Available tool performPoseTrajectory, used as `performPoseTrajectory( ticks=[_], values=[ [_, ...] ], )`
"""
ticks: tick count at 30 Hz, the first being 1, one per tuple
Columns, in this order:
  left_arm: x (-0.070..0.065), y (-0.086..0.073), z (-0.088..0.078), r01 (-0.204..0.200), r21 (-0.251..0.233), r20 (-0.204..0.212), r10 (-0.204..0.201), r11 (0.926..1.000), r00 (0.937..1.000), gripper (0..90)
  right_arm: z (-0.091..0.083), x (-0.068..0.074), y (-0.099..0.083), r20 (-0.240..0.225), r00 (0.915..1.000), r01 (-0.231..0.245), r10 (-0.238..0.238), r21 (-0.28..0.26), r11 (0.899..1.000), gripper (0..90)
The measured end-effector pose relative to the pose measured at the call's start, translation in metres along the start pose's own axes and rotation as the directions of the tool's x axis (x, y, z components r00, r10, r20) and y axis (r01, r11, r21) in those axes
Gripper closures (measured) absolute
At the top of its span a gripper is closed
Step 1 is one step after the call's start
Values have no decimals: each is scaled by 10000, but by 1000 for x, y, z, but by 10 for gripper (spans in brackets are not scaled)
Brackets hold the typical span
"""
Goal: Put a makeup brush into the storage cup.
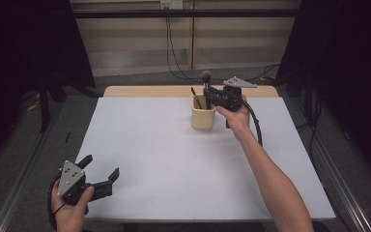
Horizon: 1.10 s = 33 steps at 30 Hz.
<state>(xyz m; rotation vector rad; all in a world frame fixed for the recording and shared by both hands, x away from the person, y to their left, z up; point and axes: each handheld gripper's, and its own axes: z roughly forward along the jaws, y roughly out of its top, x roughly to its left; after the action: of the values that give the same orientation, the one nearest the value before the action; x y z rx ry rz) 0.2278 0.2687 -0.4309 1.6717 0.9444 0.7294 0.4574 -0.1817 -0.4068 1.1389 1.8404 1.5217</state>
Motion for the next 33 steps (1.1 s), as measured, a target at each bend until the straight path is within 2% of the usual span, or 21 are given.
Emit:
performPoseTrajectory(
  ticks=[13, 31, 33],
  values=[
    [0, 0, 0, -36, 36, 65, 35, 10000, 10000, 26, 1, 0, -9, -165, 9997, -152, 157, 290, 9995, 719],
    [0, 0, 0, -17, -40, 96, 17, 10000, 10000, 25, -2, -4, -23, 198, 9993, -341, 330, 583, 9977, 714],
    [-1, 0, 0, -44, -54, 126, 45, 10000, 9999, 25, -3, -4, -24, 231, 9983, -553, 540, 576, 9968, 707]
  ],
)
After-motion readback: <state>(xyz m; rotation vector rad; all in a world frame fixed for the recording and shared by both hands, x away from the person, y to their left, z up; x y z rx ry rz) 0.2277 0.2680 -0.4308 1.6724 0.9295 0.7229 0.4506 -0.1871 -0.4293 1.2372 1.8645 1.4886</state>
